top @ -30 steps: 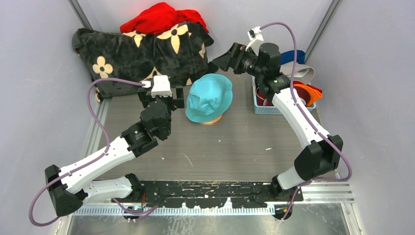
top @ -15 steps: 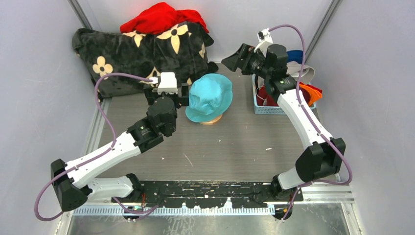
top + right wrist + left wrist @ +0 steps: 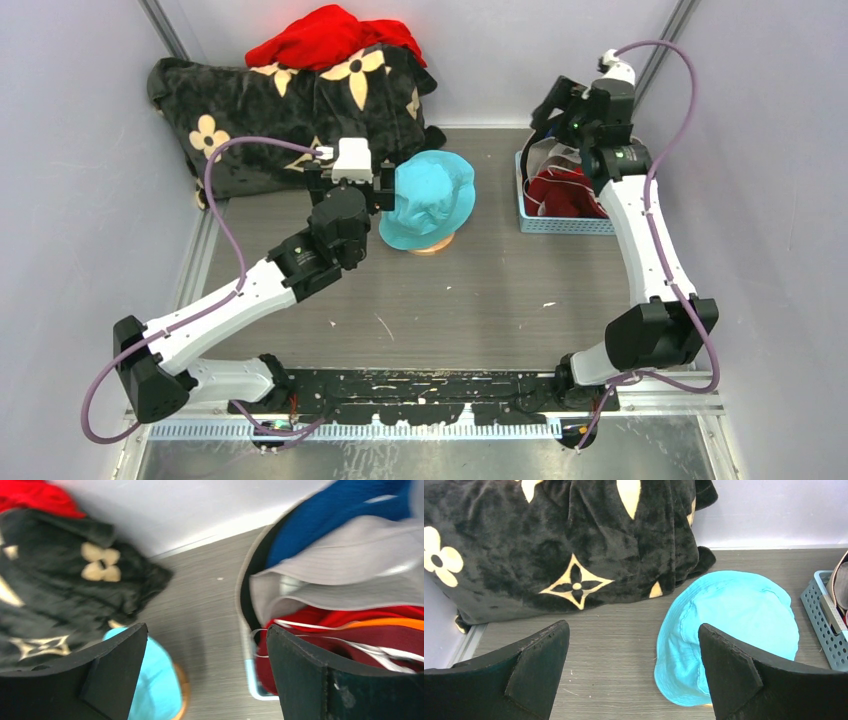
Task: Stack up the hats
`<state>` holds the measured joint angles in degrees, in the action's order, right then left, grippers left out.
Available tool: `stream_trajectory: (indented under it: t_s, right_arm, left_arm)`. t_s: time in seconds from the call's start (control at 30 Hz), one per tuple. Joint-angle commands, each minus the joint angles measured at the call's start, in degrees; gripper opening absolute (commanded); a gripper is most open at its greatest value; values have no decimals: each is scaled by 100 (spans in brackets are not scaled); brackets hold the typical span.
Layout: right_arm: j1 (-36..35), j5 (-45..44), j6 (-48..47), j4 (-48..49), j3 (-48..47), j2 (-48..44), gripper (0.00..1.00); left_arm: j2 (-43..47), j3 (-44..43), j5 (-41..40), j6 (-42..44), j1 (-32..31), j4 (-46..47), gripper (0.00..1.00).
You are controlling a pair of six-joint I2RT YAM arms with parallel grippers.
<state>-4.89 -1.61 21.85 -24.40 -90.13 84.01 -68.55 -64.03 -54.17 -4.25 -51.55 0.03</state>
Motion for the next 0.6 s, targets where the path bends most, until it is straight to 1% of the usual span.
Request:
stream_trajectory:
  t_s: [0.0,0.17,0.57]
  right_arm:
    - [405,-495,-199,-343,-154,104,93]
    - [633,-283,-156,-269,-84,153,93]
    - [979,-231,-172,-307,65,221,93]
  left_arm:
    - [-51,-265,230,-199,96,-14,99]
    - [-53,-229,342,-318,168,-52,99]
    - [-17,-104,586,-540,317,-112,99]
